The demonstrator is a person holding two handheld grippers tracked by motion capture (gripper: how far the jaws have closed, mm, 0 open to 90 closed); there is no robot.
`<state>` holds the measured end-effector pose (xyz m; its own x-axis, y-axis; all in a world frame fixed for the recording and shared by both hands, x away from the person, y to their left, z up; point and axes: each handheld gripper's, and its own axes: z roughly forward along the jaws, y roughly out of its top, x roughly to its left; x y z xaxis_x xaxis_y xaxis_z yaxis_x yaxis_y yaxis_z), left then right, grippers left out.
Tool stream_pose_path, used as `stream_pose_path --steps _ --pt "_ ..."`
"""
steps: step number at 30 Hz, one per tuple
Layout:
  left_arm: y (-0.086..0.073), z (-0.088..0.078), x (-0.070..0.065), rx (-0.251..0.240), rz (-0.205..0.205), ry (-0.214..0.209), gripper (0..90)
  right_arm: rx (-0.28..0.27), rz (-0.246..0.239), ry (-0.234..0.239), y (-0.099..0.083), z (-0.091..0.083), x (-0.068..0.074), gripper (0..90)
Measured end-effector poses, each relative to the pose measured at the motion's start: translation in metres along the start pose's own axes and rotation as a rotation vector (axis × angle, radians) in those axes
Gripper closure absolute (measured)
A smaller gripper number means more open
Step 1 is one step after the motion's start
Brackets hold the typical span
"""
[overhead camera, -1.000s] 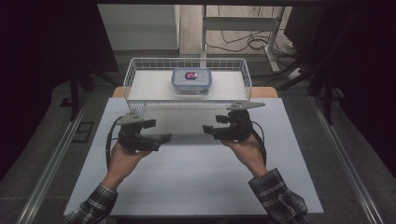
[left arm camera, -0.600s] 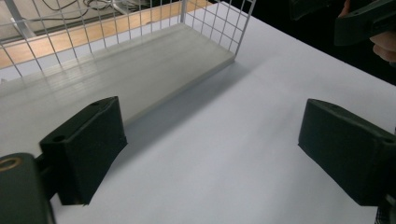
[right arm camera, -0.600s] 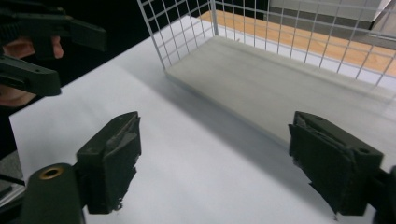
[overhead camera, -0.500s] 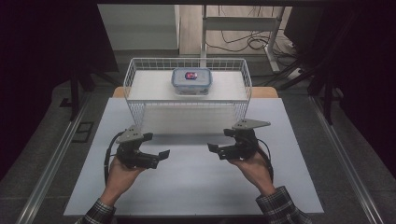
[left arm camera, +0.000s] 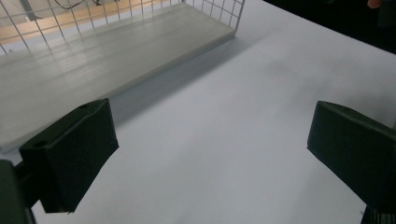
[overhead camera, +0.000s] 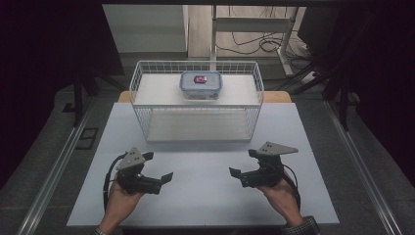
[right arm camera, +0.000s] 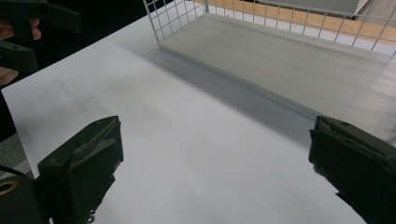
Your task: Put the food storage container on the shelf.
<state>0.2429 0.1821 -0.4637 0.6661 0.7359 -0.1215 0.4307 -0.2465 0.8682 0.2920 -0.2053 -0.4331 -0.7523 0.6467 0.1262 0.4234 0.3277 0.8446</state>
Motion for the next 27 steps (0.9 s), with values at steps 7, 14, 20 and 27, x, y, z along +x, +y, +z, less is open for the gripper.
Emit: stream_pose_path --steps 7,14,20,27 --pt "-0.025 -0.008 -0.004 0.015 0.001 0.038 0.0 -0.001 -0.026 -0.055 -0.025 -0.013 0.004 0.0" --pt "-0.053 -0.017 -0.006 0.042 0.025 0.118 0.0 0.007 -0.032 -0.085 -0.056 -0.018 0.005 0.0" --pt "-0.083 -0.012 0.001 0.140 0.012 0.166 0.0 0.085 -0.017 -0.117 -0.085 -0.011 0.000 0.0" --pt "-0.088 -0.009 0.007 0.186 -0.028 0.163 0.0 0.148 0.003 -0.138 -0.093 -0.007 -0.003 0.0"
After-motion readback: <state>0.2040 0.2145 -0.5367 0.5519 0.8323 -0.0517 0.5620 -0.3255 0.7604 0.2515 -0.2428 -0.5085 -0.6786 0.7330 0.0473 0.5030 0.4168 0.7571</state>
